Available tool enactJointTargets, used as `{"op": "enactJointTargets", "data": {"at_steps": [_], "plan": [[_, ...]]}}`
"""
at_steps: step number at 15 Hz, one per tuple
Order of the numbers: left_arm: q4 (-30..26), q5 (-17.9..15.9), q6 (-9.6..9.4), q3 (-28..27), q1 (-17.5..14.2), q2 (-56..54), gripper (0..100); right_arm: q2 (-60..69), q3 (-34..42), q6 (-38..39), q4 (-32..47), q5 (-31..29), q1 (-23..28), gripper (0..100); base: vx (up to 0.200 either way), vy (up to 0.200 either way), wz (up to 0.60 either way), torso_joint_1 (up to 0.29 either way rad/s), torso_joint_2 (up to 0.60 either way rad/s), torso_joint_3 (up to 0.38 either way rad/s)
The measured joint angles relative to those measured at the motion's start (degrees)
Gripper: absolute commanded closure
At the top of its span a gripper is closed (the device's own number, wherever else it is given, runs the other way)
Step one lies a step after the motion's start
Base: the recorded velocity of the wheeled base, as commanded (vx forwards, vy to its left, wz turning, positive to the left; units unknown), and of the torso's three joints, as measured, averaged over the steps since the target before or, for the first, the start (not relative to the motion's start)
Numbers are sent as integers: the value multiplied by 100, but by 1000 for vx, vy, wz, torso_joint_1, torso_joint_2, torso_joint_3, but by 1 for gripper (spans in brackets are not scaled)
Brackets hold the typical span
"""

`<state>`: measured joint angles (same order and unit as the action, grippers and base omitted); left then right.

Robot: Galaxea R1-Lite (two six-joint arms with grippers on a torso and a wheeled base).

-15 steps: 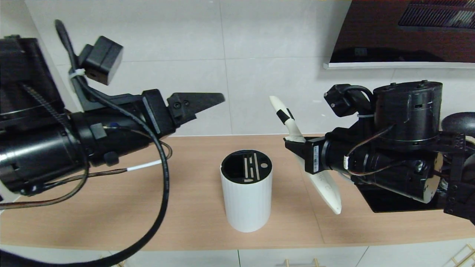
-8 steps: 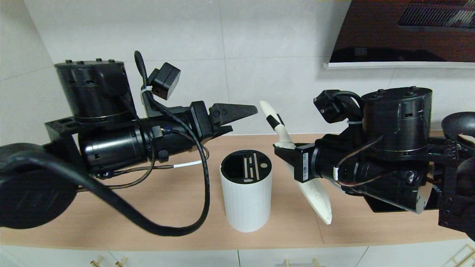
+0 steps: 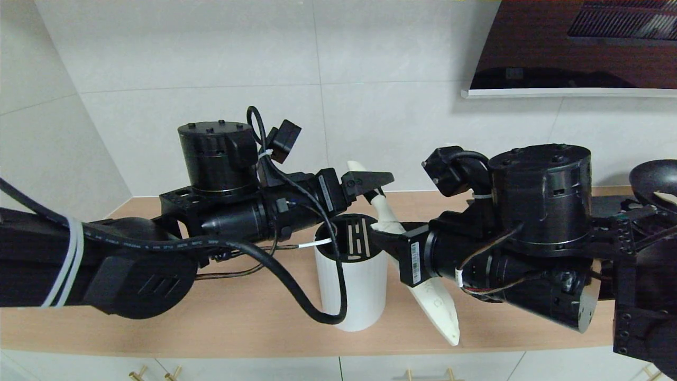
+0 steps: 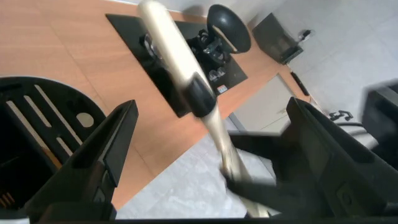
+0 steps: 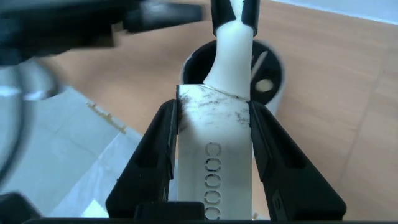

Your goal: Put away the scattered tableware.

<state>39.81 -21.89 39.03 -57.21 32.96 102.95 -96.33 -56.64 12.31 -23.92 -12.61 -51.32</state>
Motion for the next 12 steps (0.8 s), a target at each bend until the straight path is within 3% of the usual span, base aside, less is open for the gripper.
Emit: {"op": "enactJointTargets", "data": {"at_steps": [3, 6, 12], "plan": [[0, 94, 5, -43, 77, 69, 0, -102, 0, 22, -13, -39, -46, 100, 0, 0, 0, 0, 0, 0], [1, 391, 5, -119, 151, 155, 0, -146, -11, 162, -200, -50, -74, 100, 0, 0, 0, 0, 0, 0], [-2, 441, 7, -168, 199, 269, 0, -227, -11, 176, -244, -110, -93, 100, 0, 0, 0, 0, 0, 0]]}}
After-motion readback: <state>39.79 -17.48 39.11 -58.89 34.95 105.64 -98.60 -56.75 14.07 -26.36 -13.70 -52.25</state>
